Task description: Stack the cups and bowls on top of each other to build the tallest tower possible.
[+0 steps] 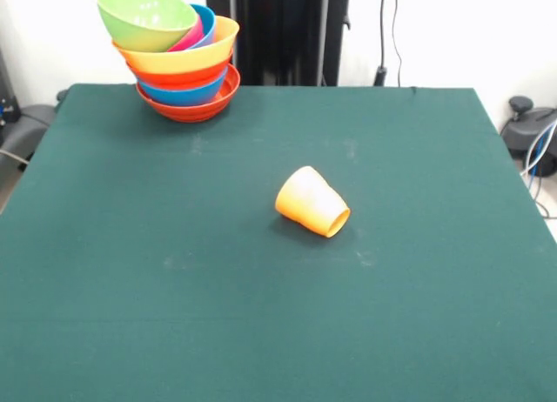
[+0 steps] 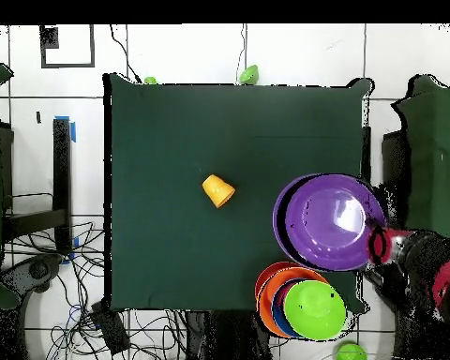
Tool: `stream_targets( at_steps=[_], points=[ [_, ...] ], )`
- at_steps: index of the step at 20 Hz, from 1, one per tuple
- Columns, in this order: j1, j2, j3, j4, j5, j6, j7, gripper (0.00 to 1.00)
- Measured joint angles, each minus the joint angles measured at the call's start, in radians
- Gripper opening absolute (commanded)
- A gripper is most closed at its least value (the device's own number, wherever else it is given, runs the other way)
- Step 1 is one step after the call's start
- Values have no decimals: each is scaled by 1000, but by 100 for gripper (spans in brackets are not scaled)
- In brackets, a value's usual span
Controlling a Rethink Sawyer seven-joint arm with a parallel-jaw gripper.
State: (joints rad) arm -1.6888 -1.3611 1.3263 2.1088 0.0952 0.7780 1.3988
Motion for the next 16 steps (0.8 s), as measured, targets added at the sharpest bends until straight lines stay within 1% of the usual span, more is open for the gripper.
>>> stream_targets(
  at_steps=[1, 3, 4, 7, 10, 11, 13, 14, 16],
  points=[
    [-41, -1, 51, 13, -1, -3, 0, 0],
    [-151, 8, 196, 58, -25, -14, 0, 0],
    [-187, 18, 250, 79, -41, -21, 0, 0],
    [-247, 44, 350, 135, -86, -43, 0, 0],
    [-287, 65, 435, 193, -129, -67, 0, 0],
    [-309, 73, 480, 225, -149, -81, 0, 0],
    [-330, 79, 526, 256, -164, -90, 0, 0],
    [-362, 85, 593, 298, -185, -104, 2, 0],
    [-387, 90, 643, 330, -198, -116, 5, 0]
  ],
)
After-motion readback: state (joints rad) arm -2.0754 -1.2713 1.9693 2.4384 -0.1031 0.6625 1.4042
